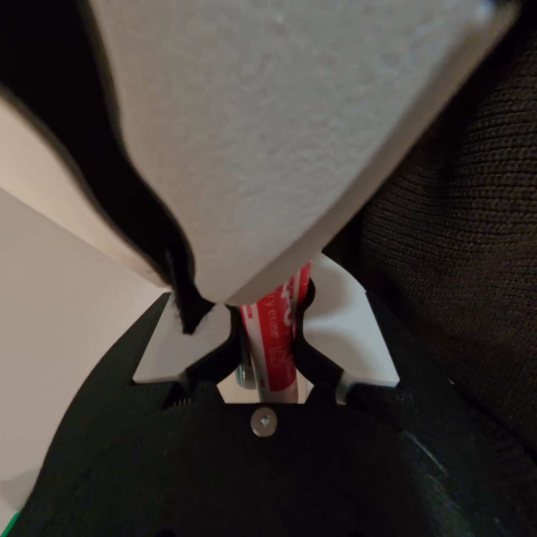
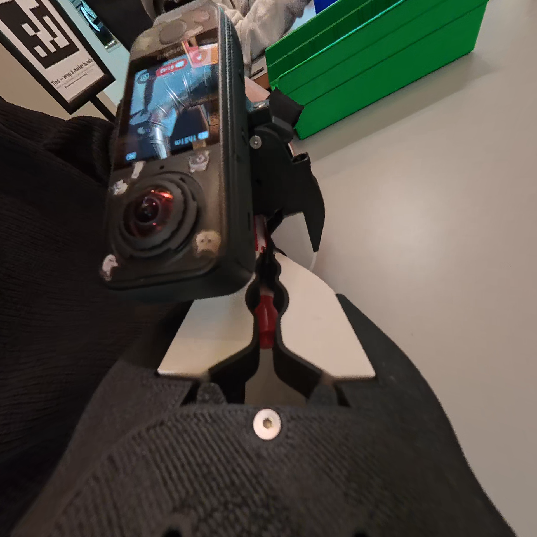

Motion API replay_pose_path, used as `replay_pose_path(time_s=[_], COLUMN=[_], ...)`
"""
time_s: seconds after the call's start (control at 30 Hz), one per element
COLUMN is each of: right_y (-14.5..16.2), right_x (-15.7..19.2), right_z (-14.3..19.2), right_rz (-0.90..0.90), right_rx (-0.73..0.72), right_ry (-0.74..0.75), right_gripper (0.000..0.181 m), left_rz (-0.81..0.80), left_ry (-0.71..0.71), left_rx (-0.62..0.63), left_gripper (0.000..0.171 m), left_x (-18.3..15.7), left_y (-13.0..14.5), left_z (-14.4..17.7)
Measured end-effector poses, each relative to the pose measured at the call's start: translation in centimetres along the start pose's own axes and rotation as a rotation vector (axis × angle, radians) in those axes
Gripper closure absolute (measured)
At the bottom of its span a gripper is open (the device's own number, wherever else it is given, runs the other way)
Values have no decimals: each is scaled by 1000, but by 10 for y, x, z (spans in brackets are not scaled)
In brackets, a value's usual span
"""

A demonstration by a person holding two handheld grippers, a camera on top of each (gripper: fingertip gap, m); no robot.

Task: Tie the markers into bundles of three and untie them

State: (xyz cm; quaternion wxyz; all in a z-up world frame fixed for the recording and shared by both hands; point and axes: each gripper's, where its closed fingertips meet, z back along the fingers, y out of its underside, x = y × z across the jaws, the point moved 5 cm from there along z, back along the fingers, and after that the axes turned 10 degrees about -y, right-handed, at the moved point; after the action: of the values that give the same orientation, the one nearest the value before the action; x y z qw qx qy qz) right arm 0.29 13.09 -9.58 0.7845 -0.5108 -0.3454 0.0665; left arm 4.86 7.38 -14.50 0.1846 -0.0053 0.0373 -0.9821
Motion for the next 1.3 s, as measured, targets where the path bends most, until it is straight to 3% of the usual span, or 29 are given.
replay_pose_path(time_s=[0.03, 0.47, 0.63, 0.77, 0.9, 1.13, 1.3], right_y=[-1, 1, 6, 3, 14, 17, 16], right_x=[0, 0, -3, -5, -11, -7, -5], right_z=[0, -6, -5, 7, 10, -3, -2], right_rz=[3, -15, -45, -77, -161, -143, -131], right_rx=[-6, -9, -7, -59, -24, 25, 22], right_ry=[7, 20, 20, 9, -17, -33, -43], right_gripper=[177, 176, 144, 135, 125, 147, 153], left_rz=[3, -4, -2, 9, 17, 10, 9], left_ry=[-4, 7, 15, 19, 20, 20, 16], left_rx=[2, 14, 13, 16, 12, 18, 18], left_gripper=[127, 123, 127, 127, 127, 128, 126], left_x=[1, -1, -1, 1, 3, 1, 0], left_y=[1, 1, 1, 3, 5, 3, 3], left_z=[0, -4, -5, -6, -5, -6, -5])
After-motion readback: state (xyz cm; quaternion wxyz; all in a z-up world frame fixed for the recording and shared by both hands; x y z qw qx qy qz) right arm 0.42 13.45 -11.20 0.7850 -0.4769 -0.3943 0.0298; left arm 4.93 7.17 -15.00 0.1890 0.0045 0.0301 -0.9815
